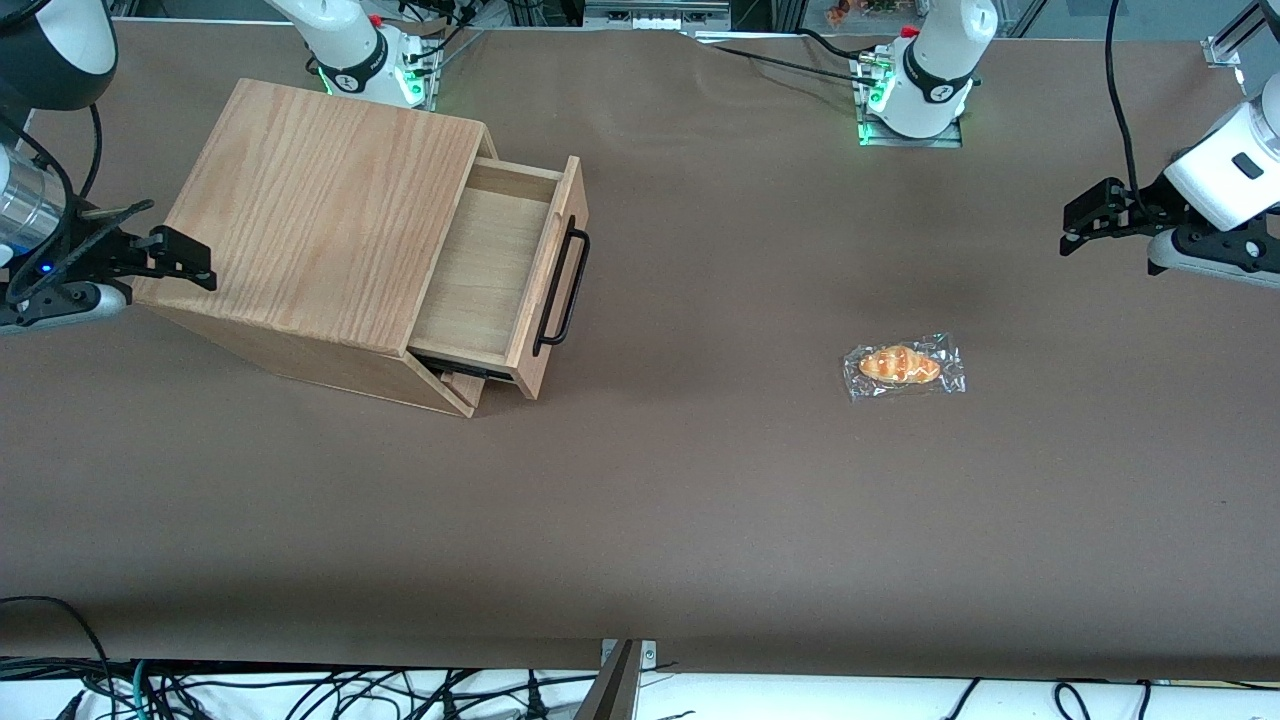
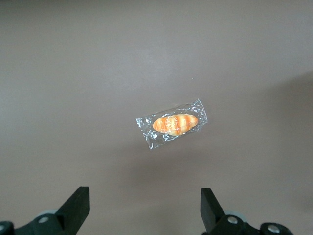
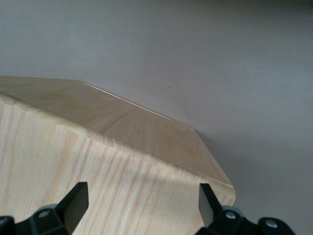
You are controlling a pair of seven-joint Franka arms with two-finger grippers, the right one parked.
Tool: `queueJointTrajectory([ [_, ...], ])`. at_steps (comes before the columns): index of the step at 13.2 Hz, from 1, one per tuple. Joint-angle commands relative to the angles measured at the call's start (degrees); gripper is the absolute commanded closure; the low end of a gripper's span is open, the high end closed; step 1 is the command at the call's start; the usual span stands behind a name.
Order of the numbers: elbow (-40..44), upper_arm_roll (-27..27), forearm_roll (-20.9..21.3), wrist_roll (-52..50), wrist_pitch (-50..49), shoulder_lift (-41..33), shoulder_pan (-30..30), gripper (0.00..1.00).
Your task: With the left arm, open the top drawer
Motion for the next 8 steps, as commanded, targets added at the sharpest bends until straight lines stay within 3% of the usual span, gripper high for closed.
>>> queueJointTrajectory([
  [1,1.5,-0.4,1.5,-0.6,-0.5,0.7,0.5,0.0],
  [8,1.5,-0.4,1.5,-0.5,-1.0,0.7,0.5,0.0],
])
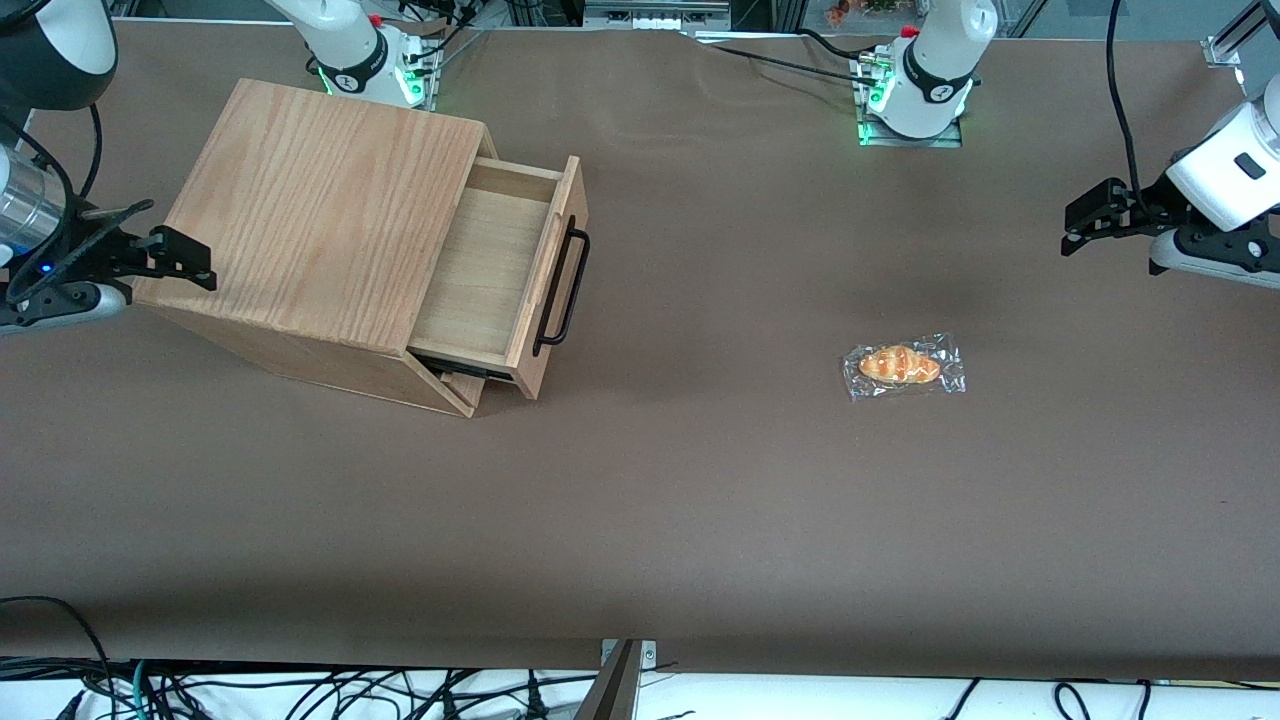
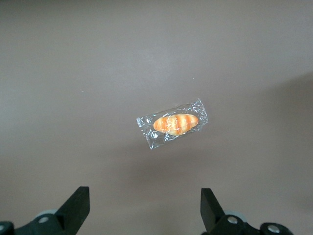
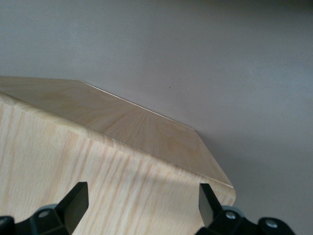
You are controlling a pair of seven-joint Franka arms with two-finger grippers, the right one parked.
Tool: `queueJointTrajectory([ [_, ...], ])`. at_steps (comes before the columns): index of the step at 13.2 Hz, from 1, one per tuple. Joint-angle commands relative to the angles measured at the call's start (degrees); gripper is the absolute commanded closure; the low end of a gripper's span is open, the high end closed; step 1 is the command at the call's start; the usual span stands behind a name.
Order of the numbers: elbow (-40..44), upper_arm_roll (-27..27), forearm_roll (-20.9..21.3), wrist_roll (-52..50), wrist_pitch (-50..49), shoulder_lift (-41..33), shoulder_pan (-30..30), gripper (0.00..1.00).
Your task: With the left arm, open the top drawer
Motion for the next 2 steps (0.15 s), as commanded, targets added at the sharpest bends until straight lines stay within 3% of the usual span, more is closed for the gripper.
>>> queueJointTrajectory([
  [1,1.5,-0.3,1.5,-0.5,-0.9,0.6,0.3,0.0],
  [2,1.5,-0.3,1.5,-0.5,-0.9,0.6,0.3,0.0],
])
